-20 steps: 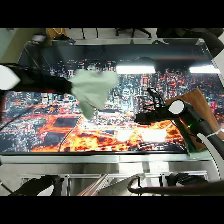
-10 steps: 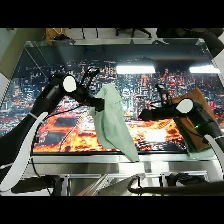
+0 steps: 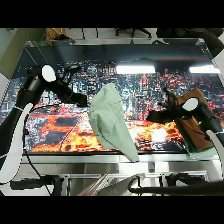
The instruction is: Fold the shirts.
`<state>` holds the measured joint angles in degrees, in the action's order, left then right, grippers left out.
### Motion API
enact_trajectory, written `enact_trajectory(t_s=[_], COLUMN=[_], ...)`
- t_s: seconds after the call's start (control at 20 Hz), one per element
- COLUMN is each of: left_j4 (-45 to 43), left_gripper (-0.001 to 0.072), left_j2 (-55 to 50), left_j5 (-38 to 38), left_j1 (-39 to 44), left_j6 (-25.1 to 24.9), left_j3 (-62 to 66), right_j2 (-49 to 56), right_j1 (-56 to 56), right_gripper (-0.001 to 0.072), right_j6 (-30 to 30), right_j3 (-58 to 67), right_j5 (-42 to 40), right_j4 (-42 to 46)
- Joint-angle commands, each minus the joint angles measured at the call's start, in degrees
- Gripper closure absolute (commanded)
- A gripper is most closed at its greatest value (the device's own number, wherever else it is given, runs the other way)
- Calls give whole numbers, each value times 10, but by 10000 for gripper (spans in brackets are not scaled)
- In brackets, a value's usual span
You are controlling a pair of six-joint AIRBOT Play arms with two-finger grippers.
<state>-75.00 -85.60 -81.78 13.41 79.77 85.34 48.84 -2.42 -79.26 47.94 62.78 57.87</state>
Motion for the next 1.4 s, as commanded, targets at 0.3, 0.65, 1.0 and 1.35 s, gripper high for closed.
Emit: enact_trajectory(t_s=[0.3, 0.65, 1.0, 1.35], left_j4=[304, 401, 400, 361], left_gripper=[17, 47, 699, 701], left_j2=[-136, -282, -316, -187], left_j5=[239, 170, 140, 84], left_j1=[-116, -70, -72, -124], left_j6=[-96, -144, -143, -143], left_j3=[-118, -3, 61, 89], right_j2=[61, 129, 132, 65], right_j1=[-117, -170, -169, -71], right_gripper=[326, 327, 695, 697], right_j6=[27, 110, 159, 180], right_j3=[-91, -91, -90, -21], right_j5=[-51, -74, -68, -16], right_j4=[-47, -166, -209, -206])
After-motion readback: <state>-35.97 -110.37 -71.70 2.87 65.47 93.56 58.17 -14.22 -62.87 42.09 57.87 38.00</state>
